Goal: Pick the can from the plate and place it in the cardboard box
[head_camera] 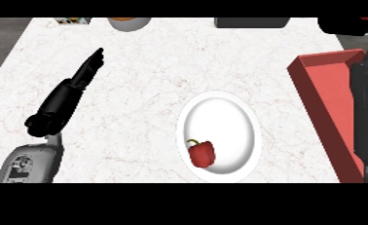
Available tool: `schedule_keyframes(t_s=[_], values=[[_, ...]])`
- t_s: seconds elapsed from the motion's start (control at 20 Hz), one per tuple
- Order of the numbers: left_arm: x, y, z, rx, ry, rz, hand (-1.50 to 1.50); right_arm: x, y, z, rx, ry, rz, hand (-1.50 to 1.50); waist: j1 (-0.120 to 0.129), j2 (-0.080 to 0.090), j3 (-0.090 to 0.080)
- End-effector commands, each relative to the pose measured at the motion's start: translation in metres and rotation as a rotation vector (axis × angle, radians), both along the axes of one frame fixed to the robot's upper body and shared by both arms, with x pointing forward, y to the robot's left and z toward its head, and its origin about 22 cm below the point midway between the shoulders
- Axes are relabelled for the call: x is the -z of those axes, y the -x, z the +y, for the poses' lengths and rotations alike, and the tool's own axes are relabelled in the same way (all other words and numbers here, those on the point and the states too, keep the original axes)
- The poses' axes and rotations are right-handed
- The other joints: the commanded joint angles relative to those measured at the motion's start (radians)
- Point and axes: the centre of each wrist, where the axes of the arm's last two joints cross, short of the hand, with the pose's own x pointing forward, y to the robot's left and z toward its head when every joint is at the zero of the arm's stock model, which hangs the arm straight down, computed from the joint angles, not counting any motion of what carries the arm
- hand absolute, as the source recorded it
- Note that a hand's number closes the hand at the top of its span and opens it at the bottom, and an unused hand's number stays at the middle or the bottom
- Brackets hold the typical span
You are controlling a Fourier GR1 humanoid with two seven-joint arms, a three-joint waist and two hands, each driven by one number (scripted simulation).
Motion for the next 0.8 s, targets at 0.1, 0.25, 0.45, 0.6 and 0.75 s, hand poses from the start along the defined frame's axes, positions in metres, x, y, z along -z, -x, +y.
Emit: schedule_keyframes(t_s=[0.1, 0.25, 0.45, 0.6, 0.75], values=[[0.000, 0.002, 0.008, -0.007, -0.013, 0.008, 0.00, 0.018, 0.015, -0.066, 0.045, -0.025, 0.221, 1.50, -0.003, 0.000, 0.000], [-0.007, -0.006, -0.002, 0.001, -0.016, 0.004, 0.00, 0.023, 0.016, -0.092, 0.025, -0.174, 0.360, 1.50, -0.007, 0.001, 0.000], [0.003, 0.000, -0.008, 0.007, -0.010, -0.005, 0.00, 0.022, 0.042, -0.150, -0.012, -0.222, 0.422, 1.50, -0.008, 0.002, 0.000], [0.000, 0.009, 0.011, 0.004, -0.005, -0.002, 0.00, 0.059, 0.045, -0.154, -0.019, -0.264, 0.548, 1.50, 0.003, 0.001, 0.000], [0.001, -0.012, -0.003, 0.009, 0.003, 0.002, 0.00, 0.072, 0.049, -0.158, -0.007, -0.325, 0.617, 1.50, -0.004, 0.004, 0.000]])
